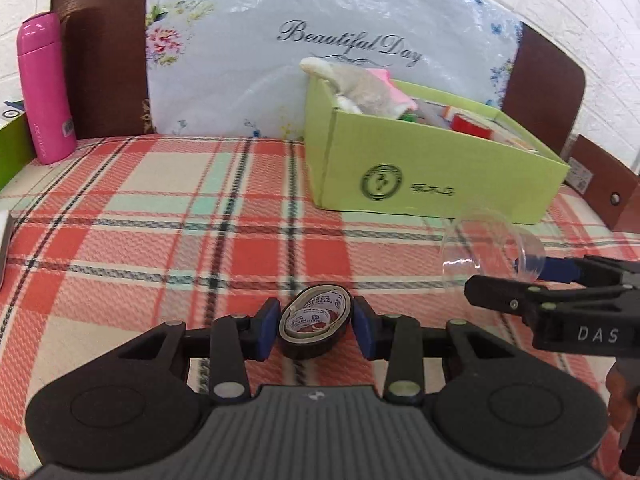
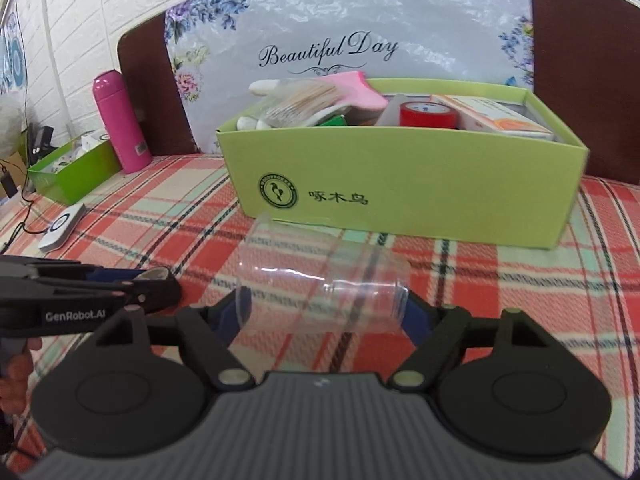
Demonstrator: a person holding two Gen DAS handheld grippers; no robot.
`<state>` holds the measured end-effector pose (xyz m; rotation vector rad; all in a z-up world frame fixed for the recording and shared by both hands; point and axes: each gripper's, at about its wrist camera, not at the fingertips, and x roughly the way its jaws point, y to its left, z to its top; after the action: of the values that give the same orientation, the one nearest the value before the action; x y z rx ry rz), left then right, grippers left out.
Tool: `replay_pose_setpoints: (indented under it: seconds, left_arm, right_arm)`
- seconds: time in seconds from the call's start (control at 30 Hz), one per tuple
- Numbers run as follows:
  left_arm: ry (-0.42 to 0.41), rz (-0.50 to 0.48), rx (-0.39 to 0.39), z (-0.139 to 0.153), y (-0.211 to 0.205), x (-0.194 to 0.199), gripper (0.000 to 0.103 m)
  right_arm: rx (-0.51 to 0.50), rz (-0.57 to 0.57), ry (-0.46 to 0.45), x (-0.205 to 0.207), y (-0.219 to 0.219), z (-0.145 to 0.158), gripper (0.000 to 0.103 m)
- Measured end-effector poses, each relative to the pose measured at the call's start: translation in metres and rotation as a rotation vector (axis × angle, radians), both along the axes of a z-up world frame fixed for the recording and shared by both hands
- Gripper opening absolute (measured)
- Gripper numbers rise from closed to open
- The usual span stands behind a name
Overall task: Organize objects
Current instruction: 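Grasp the clear plastic cup with the right tool while the left grasps the black tape roll, then lower the cup and black tape into the lime-green box and open both tools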
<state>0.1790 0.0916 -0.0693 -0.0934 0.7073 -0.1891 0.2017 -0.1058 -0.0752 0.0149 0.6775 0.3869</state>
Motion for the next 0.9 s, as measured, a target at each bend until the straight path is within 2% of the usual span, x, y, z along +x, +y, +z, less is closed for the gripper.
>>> replay_pose_setpoints:
  seconds: [0.2, 0.47, 0.7, 0.9]
  left_arm:
    - [-0.043, -0.072, -0.068, 0.035, -0.027, -0.005, 0.041]
    - [-0.153, -0.13, -0.086, 0.089, -0.062, 0.013, 0.041]
    - [-0.257, -0.091, -0.123, 0.134, -0.066, 0.055, 0.041]
    - [-0.27, -0.066, -0.148, 0.15, -0.07, 0.104, 0.041]
  right_arm:
    - [0.033, -0.05, -0.045, -0.02, -0.032, 0.02, 0.078]
    - [0.044, -0.119, -0.176, -0.012, -0.069, 0.061, 0.078]
    - [-0.036, -0.123, -0.294, 0.026, -0.069, 0.085, 0.079]
    - [-0.138, -0.084, -0.361, 0.077, -0.033, 0.088, 0.079]
